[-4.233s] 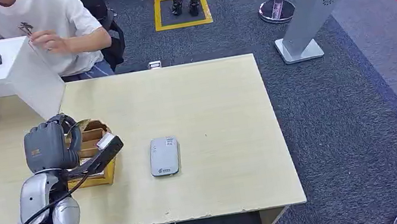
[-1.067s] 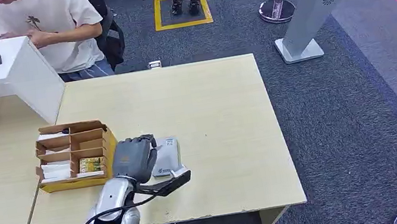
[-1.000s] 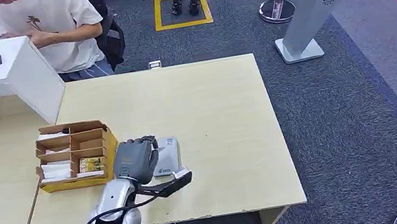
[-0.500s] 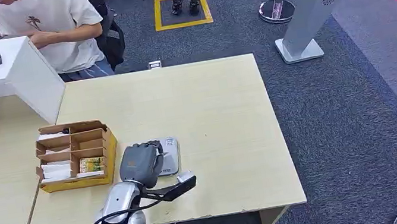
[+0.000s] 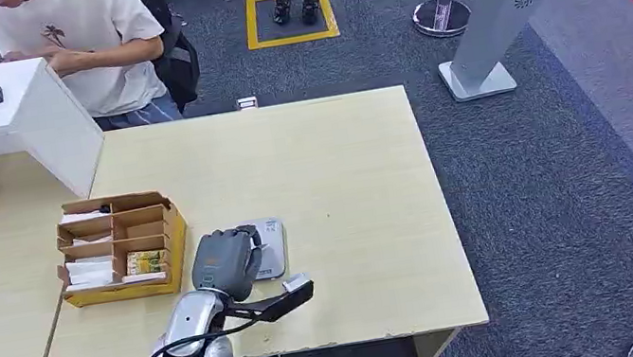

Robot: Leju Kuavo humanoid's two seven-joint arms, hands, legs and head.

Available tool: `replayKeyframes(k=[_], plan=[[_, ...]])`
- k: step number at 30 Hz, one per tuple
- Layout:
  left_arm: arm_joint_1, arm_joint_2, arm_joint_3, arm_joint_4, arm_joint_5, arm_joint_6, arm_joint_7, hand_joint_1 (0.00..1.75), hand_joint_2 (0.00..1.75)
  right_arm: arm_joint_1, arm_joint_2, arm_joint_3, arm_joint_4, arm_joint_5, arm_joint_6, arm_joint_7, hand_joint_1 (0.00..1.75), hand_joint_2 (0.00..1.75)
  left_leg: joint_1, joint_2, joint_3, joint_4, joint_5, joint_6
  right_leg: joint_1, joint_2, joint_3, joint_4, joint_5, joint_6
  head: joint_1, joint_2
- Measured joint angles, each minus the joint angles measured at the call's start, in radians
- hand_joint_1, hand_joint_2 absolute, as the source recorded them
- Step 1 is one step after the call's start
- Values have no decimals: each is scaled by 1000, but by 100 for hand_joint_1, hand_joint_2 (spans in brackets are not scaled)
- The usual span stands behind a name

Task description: Pass the card to the sensor for recognition and then transmit it.

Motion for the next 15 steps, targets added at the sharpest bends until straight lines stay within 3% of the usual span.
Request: replayKeyframes(k=[15], plan=[[-1,2,0,0,2,2,0,175,175,0,0,0,0,0,0,0,0,175,0,0,0,0,0,0,0,0,0,0,0,0,0,0]])
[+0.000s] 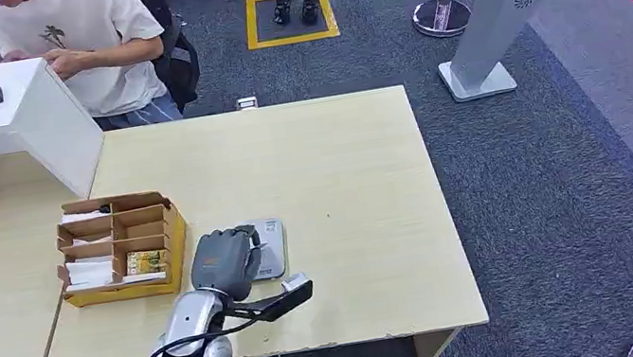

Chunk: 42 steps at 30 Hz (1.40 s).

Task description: Pass the card to the sensor for recognition and then transmit it.

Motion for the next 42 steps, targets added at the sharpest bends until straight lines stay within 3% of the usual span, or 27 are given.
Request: replayKeyframes(k=[4,8,18,25,34,42], plan=[[-1,9,0,-29,13,5,8,175,175,0,0,0,0,0,0,3,0,175,0,0,0,0,0,0,0,0,0,0,0,0,0,0],[-21,33,21,-131,36,-21,44,175,175,2,0,-1,0,0,0,9,0,175,0,0,0,0,0,0,0,0,0,0,0,0,0,0],[-87,110,210,-366,-17,-87,74,175,175,3,0,-3,0,2,0,13,0,175,1,0,0,0,0,0,1,0,0,0,0,0,0,0],[-84,143,287,-411,-52,-85,74,175,175,3,0,-9,0,0,0,14,0,175,1,0,0,0,0,0,0,0,0,0,0,0,0,0],[-81,169,319,-427,-70,-84,74,175,175,2,0,-11,0,0,0,18,0,175,1,0,-1,0,0,0,0,0,0,0,0,0,0,0],[-64,234,416,-447,-88,-84,76,175,175,4,0,-13,0,-1,0,21,0,175,1,0,0,0,0,0,0,0,0,0,0,-1,0,0]])
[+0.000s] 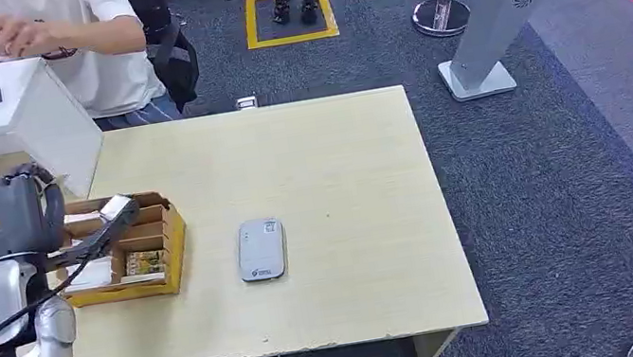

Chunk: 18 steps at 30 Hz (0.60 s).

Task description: Pass the card to the sensor for recognition and then transmit it.

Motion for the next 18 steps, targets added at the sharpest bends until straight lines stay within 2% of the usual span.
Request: replayKeyframes(k=[4,8,18], plan=[[20,36,72,-6,-5,0,0,175,175,0,0,-5,0,0,0,0,0,175,0,0,0,0,0,0,0,0,0,0,0,0,0,0],[37,53,114,-8,-15,-1,0,175,175,0,0,-8,0,0,0,0,0,175,0,0,0,0,0,0,1,0,0,0,0,0,0,0],[50,68,165,-10,-24,-2,-2,175,175,-1,0,-13,0,0,0,0,0,175,0,0,0,0,0,0,0,-1,0,0,0,0,0,0]])
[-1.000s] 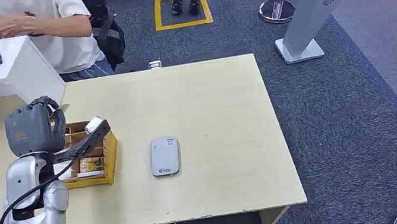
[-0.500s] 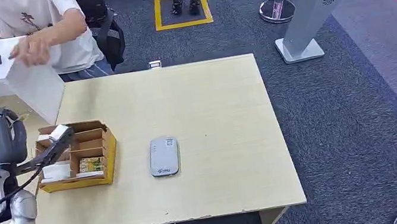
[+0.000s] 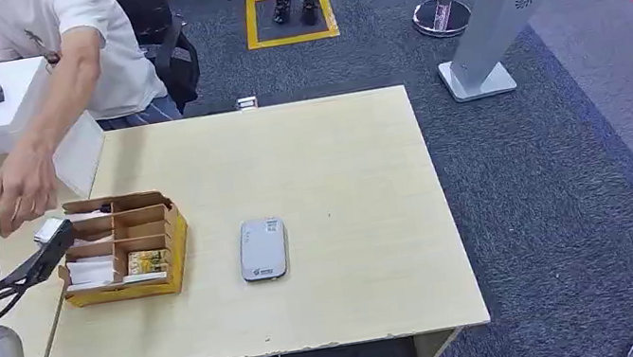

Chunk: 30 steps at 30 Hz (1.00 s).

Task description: Pass the card to the sensor for recognition and then transmit it.

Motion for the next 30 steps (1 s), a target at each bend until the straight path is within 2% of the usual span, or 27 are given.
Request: replayKeyframes(k=[10,20,21,22,23,25,26,30], plan=[[0,34,47,0,-13,-5,0,175,175,0,0,0,0,2,0,-1,0,175,0,1,0,0,0,0,0,2,-1,0,0,0,0,0],[-9,30,52,0,-13,-23,-16,175,175,-2,0,0,0,2,0,-2,0,175,0,2,0,0,-1,-1,0,3,-2,0,0,0,0,0],[-13,27,49,0,-13,-29,-20,0,175,-2,0,0,0,2,0,-2,0,175,0,2,0,0,-1,-1,0,3,-2,0,0,0,0,0],[-18,24,44,1,-13,-36,-20,0,175,-2,0,0,0,2,0,-3,0,175,0,2,0,0,-1,-1,0,3,-2,0,0,0,0,0],[-22,23,35,3,-13,-40,-19,0,0,-2,0,0,0,2,0,-4,0,175,0,2,0,0,-1,-1,0,3,-2,0,0,0,0,0],[-30,18,13,6,-14,-42,-14,0,0,-3,0,0,0,2,0,-5,0,175,0,2,0,0,-1,-1,0,3,-2,0,0,0,0,0],[-33,16,-1,8,-14,-42,-11,0,175,-3,0,0,0,2,0,-5,0,175,0,2,0,0,-1,-1,0,2,-2,0,0,0,0,0],[-38,1,-50,10,-14,-56,-11,0,175,-4,0,0,0,2,0,-5,0,175,0,2,0,0,-1,-1,0,2,-2,0,0,0,0,0]])
